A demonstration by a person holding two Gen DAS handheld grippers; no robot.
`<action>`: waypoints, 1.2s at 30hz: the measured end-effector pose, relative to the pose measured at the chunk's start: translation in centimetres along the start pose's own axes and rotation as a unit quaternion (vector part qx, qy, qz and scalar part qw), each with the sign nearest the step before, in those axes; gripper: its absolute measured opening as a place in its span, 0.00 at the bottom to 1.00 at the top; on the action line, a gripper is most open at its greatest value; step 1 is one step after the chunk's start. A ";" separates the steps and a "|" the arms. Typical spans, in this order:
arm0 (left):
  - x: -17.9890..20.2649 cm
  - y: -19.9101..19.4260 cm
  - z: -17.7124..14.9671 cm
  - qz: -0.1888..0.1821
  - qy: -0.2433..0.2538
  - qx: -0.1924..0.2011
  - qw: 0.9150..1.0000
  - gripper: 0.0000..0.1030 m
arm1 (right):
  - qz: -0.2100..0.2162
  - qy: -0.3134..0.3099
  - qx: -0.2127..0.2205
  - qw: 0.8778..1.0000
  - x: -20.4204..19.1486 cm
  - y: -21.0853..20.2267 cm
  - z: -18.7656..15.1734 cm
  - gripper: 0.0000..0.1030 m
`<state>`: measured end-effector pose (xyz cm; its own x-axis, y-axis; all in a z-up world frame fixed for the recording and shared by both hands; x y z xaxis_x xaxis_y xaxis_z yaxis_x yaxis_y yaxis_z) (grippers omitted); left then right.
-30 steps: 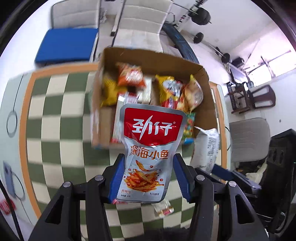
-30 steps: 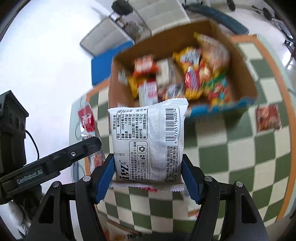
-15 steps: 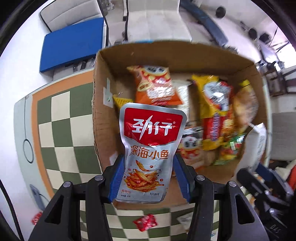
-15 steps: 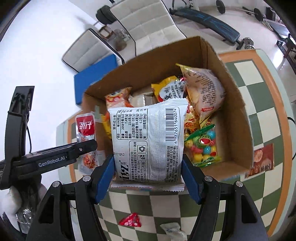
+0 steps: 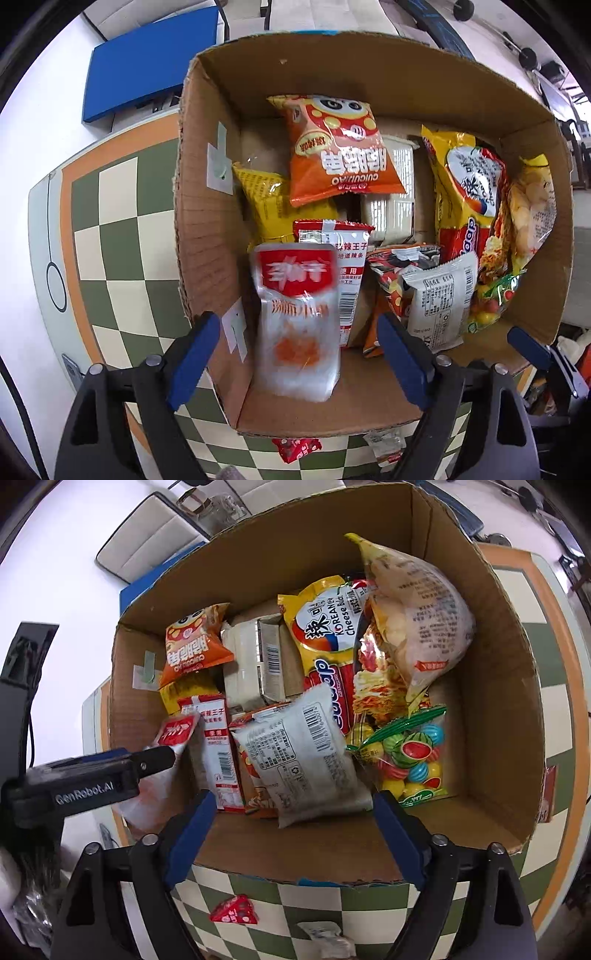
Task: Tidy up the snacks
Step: 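Carry the biscuit pack and fish pouch into the box and open both tools, then grasp the small clear pouch with right tool while left tool grasps red triangular candy pack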
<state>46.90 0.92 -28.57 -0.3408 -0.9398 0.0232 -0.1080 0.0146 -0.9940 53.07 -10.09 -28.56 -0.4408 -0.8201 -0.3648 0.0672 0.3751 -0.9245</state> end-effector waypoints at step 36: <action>3.9 -2.3 -21.2 0.025 -0.071 0.098 0.992 0.84 | -0.042 -0.093 -0.038 0.994 4.0 -1.8 -14.4 0.93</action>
<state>26.06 4.47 -23.89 -0.2053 -0.9783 -0.0289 0.0954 0.0094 -0.9954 38.27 -7.82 -26.75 -0.2690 -0.9129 -0.3069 -0.0344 0.3275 -0.9442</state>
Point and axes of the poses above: each gripper's, at about its wrist camera, not at the fingertips, and y roughly the way its jaws point, x to its right, z to its top, the point moved 3 cm from there along y, roughly the way its jaws point, and after that the axes turned 15 degrees about y, right-handed, at the moved point
